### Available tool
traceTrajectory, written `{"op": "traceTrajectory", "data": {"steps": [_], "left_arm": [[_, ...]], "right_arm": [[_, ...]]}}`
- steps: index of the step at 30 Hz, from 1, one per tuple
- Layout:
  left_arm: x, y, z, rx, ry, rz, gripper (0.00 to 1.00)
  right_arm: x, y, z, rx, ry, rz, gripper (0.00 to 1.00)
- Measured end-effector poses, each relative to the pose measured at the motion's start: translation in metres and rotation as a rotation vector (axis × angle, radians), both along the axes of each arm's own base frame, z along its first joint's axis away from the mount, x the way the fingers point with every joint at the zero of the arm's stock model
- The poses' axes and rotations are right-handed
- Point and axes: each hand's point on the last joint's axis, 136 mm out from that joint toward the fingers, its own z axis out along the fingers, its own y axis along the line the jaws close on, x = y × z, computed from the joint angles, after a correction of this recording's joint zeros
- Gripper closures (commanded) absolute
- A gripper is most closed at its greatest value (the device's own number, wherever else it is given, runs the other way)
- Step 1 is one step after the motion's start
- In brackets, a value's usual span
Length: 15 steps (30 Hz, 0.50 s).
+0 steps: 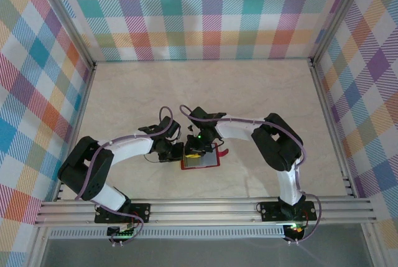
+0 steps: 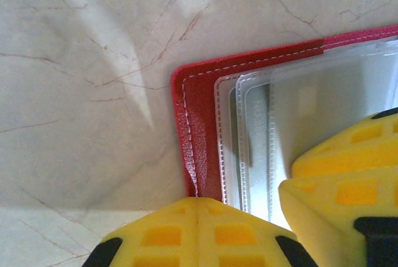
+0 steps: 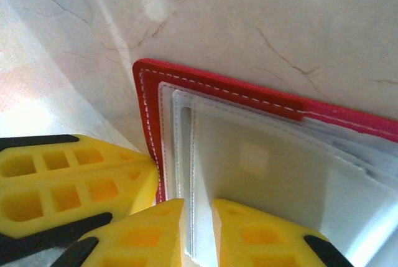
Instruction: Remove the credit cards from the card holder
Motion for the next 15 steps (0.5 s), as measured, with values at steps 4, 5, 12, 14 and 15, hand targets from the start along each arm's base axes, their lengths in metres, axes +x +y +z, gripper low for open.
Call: {"op": "traceTrajectory", "data": {"steps": [4,5,12,14,15], "left_arm": [[0.000,0.000,0.000,0.000,0.000,0.000,0.94],[0.000,0.000,0.000,0.000,0.000,0.000,0.94],[0.000,0.000,0.000,0.000,0.000,0.000,0.94],[0.000,0.000,0.000,0.000,0.000,0.000,0.94],[0.000,0.000,0.000,0.000,0.000,0.000,0.94]], "right_arm": [[0.000,-0.009,0.000,-0.049,-0.015,-0.003,0.76],[0.001,-0.011,0.000,-0.059,-0.021,-0.001,0.76],[0.003,-0.024,0.000,-0.135,-0.051,-0.004,0.71],[0.003,-0.027,0.001,-0.153,-0.061,-0.001,0.69],[0.003,-0.028,0.001,-0.161,-0.066,0.001,0.69]]}}
